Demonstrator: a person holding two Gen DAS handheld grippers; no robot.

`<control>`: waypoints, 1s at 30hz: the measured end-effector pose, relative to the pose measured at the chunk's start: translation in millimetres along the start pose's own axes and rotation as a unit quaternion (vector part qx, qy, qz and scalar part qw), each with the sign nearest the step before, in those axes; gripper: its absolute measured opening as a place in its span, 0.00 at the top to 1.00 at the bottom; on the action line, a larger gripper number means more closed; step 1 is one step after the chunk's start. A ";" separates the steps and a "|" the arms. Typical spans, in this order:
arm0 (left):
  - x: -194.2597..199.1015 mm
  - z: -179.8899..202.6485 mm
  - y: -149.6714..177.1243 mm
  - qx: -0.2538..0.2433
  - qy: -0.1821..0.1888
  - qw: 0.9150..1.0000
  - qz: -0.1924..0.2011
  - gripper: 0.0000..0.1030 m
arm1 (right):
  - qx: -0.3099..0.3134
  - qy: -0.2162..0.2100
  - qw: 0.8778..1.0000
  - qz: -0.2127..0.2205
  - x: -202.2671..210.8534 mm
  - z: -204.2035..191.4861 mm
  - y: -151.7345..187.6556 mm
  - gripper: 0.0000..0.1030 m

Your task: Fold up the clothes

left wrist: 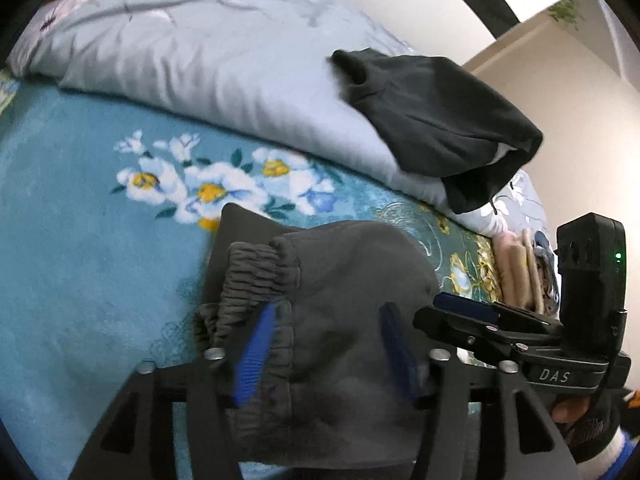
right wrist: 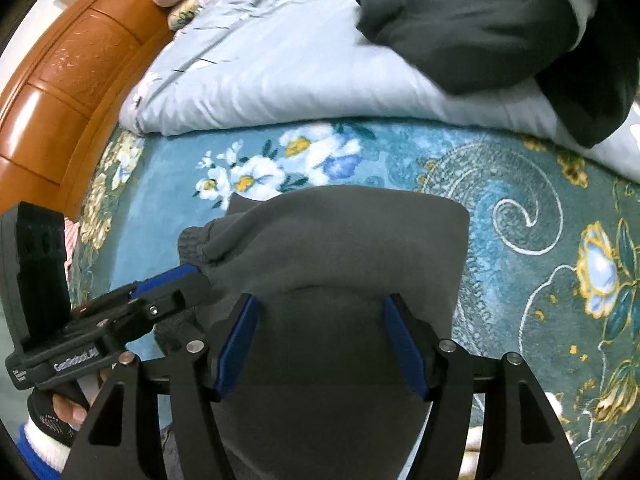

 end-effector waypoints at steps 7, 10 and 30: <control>14.8 0.5 5.2 -0.007 -0.029 1.000 0.011 0.18 | -0.008 -0.015 1.000 0.018 24.5 6.7 19.9 0.27; 17.2 2.1 10.8 -0.018 -0.042 0.999 0.008 0.14 | -0.011 -0.023 0.999 0.028 32.3 8.9 28.0 0.19; 12.5 -29.6 30.0 -0.011 -0.055 0.998 -0.013 0.00 | -0.059 -0.040 0.996 0.045 35.1 45.0 58.8 0.00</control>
Point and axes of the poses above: each gripper's, at about its wrist camera, not at the fingertips, and x roughly against the way its jaws point, z to its right, y to its underside, the point moved 1 cm from there along -x, roughly the way its jaws point, and after that the axes turned 6 degrees about z, right-handed, at the moved point
